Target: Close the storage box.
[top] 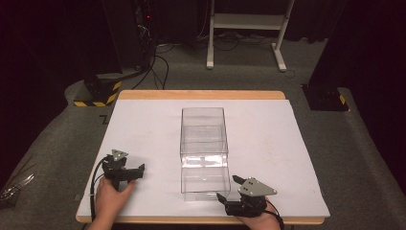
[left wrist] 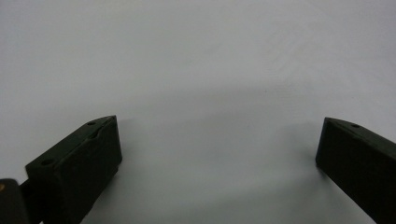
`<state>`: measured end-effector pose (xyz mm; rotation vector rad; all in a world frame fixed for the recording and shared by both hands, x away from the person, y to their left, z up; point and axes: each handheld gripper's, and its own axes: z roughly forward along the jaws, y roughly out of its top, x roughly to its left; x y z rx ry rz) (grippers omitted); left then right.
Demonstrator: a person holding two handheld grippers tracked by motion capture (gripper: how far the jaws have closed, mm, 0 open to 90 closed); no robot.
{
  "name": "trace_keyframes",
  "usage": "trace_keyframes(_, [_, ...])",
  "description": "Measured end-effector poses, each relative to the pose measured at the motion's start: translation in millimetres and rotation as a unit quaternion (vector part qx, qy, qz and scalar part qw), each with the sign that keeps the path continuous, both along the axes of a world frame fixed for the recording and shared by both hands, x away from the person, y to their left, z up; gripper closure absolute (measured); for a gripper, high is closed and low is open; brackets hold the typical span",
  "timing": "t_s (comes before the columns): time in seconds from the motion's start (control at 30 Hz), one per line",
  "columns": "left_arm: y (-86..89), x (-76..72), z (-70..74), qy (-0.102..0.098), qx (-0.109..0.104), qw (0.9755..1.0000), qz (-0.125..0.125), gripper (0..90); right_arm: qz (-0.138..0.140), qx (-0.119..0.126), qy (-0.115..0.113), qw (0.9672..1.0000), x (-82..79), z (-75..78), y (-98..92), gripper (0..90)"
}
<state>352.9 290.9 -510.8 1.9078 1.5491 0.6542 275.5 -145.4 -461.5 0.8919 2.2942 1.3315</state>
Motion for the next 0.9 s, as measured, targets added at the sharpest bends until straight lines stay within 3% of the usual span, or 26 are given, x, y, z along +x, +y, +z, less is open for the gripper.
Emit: trace_keyframes(0.9, [0.0,0.0,0.0,0.0,0.0,1.0,0.0,0.6,-0.018,0.001,-0.014,0.9997,12.1,0.5,8.4,17.2])
